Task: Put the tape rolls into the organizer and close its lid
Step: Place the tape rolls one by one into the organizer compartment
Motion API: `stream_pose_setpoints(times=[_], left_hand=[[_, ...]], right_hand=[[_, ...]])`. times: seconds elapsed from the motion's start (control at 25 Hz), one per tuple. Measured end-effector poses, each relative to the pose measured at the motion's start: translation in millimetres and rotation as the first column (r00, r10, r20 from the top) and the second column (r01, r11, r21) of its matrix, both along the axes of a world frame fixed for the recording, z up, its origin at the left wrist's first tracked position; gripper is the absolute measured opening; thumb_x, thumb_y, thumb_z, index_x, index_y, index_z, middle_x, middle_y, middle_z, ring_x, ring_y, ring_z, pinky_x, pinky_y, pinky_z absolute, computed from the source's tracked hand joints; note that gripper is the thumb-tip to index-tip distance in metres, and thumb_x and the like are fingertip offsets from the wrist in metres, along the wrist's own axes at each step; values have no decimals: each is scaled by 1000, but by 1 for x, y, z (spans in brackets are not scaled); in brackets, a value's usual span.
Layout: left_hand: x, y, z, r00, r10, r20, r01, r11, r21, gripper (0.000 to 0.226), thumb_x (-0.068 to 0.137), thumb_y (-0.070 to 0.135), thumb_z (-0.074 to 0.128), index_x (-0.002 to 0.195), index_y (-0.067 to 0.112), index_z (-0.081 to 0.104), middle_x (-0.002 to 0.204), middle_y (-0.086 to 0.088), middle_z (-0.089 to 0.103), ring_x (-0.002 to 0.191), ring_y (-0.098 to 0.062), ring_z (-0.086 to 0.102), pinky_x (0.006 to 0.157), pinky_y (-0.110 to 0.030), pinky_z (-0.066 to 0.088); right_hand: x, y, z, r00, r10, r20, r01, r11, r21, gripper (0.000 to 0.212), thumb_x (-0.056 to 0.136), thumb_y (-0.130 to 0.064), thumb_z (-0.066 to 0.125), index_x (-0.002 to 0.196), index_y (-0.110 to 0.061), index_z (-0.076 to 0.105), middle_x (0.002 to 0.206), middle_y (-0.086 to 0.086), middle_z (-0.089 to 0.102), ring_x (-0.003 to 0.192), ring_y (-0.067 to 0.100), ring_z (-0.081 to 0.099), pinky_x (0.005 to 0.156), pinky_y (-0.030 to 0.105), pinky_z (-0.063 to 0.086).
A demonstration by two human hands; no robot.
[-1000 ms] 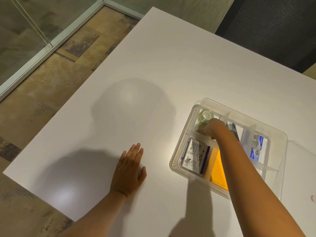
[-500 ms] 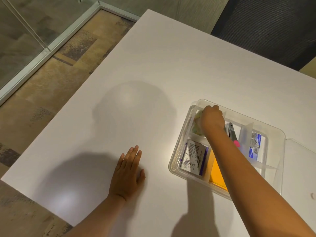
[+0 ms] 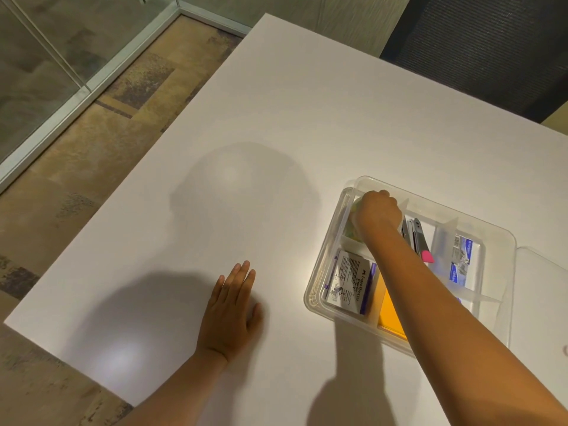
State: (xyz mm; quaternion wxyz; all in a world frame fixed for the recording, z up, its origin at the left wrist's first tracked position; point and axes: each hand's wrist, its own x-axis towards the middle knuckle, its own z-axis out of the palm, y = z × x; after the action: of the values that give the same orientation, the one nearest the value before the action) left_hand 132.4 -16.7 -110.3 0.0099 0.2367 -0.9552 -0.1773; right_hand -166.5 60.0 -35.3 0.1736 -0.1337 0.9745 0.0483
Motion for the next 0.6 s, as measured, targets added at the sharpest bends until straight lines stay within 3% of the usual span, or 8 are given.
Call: stream_pose_setpoints(times=[0.2, 0.32, 0.44, 0.6], left_hand=[[0, 0, 1, 1000, -22, -15, 22, 1000, 2, 55, 83, 28, 38, 135, 7, 37, 145, -13, 38, 135, -23, 29, 114, -35, 12], [-2, -2, 1, 1000, 9, 8, -9, 1000, 14, 57, 81, 30, 36, 133, 7, 42, 143, -14, 41, 132, -27, 38, 113, -38, 17], [-2, 1, 3, 1000, 7, 6, -7, 1000, -1, 54, 82, 28, 36, 130, 4, 47, 140, -15, 45, 129, -30, 43, 112, -38, 22], [1, 2, 5, 1000, -5, 8, 4, 1000, 19, 59, 91, 41, 25, 132, 4, 44, 142, -14, 41, 132, -26, 36, 115, -33, 12]], right_hand=[[0, 7, 8, 999, -21, 24, 23, 997, -76, 41, 86, -26, 62, 117, 0, 55, 124, 17, 50, 114, 34, 52, 89, 41, 49], [5, 34, 23, 996, -75, 38, 82, 961, -266, 44, 84, -35, 65, 115, -3, 60, 124, 16, 52, 105, 35, 59, 83, 41, 51], [23, 92, 38, 988, -143, -53, 94, 842, -532, 39, 85, -34, 64, 114, -9, 60, 119, 15, 57, 96, 32, 63, 75, 33, 47], [45, 197, 49, 958, -254, -136, 122, 785, -607, 33, 86, -24, 63, 116, -13, 58, 114, 15, 58, 91, 29, 61, 72, 29, 42]])
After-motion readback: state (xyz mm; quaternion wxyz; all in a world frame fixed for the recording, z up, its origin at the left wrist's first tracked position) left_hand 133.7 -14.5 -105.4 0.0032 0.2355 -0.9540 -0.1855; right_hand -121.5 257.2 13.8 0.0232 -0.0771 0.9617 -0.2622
